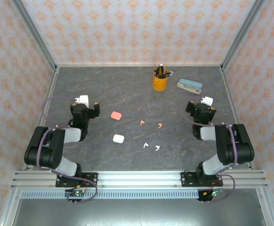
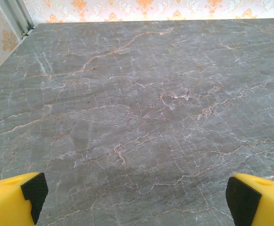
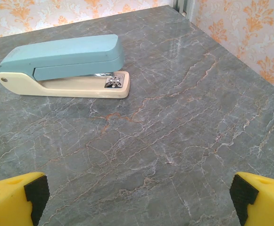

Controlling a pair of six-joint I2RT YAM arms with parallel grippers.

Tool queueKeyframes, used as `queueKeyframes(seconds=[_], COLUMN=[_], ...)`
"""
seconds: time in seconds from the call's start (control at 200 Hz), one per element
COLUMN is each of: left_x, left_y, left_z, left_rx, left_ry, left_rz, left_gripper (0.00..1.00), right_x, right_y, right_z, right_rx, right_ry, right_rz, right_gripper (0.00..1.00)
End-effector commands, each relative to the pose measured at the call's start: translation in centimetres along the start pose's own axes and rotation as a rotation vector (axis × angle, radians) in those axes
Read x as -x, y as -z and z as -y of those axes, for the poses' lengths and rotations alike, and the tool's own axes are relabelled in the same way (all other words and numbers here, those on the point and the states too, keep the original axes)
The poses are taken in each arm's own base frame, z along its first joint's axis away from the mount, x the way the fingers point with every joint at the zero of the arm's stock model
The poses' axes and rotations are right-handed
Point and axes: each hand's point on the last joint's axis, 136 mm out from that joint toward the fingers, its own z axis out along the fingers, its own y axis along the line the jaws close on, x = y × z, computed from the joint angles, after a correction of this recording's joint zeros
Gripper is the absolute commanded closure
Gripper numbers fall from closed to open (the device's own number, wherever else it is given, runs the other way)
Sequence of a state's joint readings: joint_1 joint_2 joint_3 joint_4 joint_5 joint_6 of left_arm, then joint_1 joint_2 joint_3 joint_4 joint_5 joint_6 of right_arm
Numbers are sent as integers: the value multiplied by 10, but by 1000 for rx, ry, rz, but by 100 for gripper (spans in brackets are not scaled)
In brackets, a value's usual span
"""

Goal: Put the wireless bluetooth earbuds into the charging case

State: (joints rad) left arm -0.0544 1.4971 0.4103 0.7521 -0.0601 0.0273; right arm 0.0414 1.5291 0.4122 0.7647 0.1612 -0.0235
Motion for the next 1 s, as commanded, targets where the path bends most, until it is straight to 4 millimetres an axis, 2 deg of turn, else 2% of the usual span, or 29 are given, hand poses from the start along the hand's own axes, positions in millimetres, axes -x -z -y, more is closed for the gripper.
queueKeyframes(seconds=[0.0,0.766,0.836,0.911,0.996], left_x=[5,6,8,21,28], left_y=[-1,-3,-3,-4,-8], left_z=[-3,-5,-3,1,0], left_rx=[22,10,-5,-14,0], left_ry=[-1,21,12,-1,-3], left_rz=[13,3,-3,-37,-170], left_gripper=[0,0,0,0,0], right_x=[9,9,17,46,72], right_y=[3,3,6,18,35], right_z=[1,1,2,6,10], right_rx=[-11,-6,-30,-76,-97], right_ry=[-23,-25,-12,-13,-135], right_rz=[38,37,23,-5,-19], right_gripper=[0,0,0,0,0])
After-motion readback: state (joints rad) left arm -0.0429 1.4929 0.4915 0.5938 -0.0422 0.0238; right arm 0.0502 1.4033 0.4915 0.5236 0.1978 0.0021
